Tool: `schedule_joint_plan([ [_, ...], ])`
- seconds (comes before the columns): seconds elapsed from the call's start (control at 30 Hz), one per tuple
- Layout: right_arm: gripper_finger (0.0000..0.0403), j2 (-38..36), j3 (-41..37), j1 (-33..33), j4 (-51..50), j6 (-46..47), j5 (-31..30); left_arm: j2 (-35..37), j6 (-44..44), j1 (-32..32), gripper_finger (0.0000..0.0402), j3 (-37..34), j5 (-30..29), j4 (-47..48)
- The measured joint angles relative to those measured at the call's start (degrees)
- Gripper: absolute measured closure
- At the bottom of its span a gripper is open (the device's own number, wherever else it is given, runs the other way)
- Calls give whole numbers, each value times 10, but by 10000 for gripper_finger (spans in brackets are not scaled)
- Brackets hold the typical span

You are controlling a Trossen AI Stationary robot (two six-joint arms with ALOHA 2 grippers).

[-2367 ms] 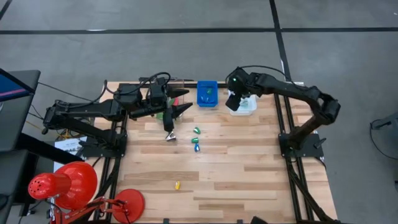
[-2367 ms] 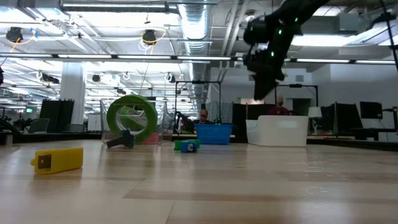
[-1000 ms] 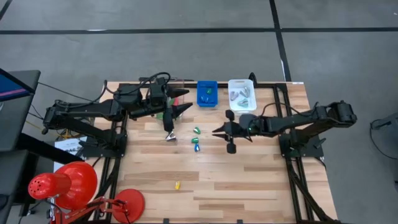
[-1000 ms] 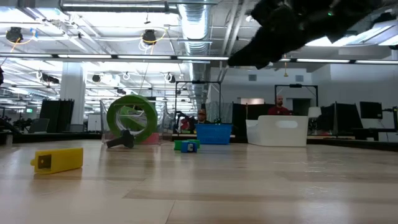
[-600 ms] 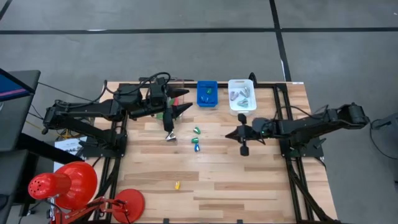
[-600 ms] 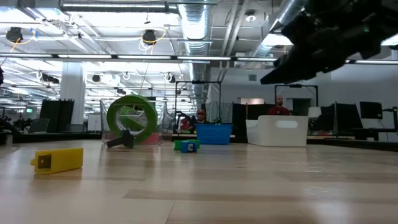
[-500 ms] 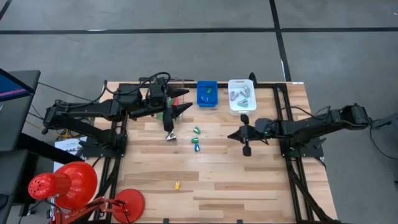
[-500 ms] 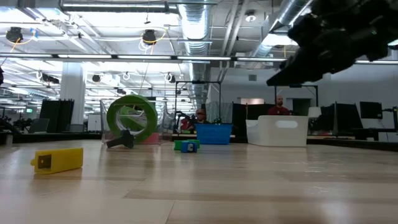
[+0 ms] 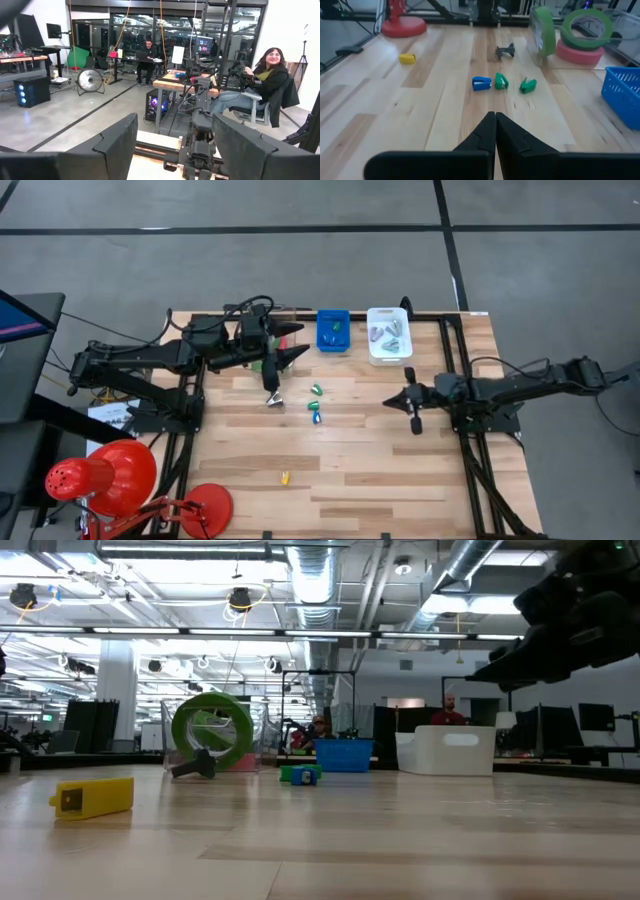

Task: Pick and place Stapler, Stapler remover, tape
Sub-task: Put the black stapler remover into the white bin

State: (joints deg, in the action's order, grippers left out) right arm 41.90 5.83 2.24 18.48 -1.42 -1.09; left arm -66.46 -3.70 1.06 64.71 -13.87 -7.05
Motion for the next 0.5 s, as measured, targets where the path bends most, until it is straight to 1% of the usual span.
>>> schedule_joint_plan([
  [0.3, 403, -95, -44, 0, -9, 17, 8, 0, 0, 0, 156, 0, 0, -4],
  [0.5, 403, -140, -52, -2, -37, 25, 11, 0, 0, 0, 156, 0, 0, -4],
])
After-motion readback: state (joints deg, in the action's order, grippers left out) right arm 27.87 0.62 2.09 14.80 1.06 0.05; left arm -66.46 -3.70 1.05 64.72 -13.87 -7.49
